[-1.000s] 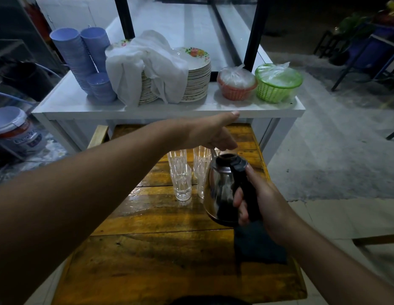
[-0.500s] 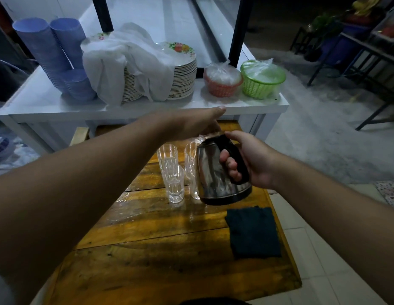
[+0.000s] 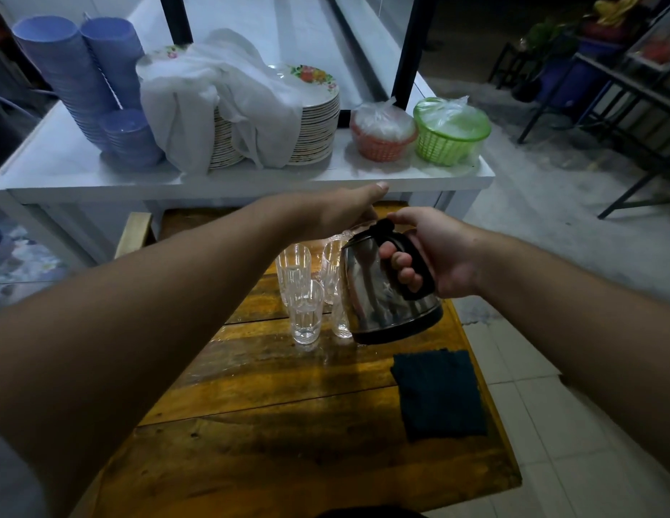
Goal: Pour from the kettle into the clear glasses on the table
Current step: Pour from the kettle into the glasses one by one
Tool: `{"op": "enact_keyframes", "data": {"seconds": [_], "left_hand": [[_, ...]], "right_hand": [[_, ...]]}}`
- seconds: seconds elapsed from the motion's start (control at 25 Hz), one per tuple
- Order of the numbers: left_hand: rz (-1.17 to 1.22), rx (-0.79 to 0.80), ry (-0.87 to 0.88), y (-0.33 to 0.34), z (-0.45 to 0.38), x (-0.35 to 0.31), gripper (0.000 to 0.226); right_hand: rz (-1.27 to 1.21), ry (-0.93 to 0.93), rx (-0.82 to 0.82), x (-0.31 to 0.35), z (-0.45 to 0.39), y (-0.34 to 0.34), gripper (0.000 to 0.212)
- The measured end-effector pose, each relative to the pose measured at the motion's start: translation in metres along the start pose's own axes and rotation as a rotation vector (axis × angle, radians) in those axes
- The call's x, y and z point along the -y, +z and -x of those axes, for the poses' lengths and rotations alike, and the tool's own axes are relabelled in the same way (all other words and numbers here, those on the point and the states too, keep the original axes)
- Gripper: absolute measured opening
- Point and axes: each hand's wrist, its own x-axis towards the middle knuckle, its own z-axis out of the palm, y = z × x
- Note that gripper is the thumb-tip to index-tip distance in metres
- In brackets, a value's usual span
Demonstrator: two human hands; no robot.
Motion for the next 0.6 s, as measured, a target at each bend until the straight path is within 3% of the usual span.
{"op": "enact_keyframes", "data": {"seconds": [0.6], "left_hand": [[0.089,-0.060,0.051,0.003,0.007,0.004,0.070]], "right_hand": [[0.048,0.045,-0.084,0.016,0.003,0.013,0.060]]}}
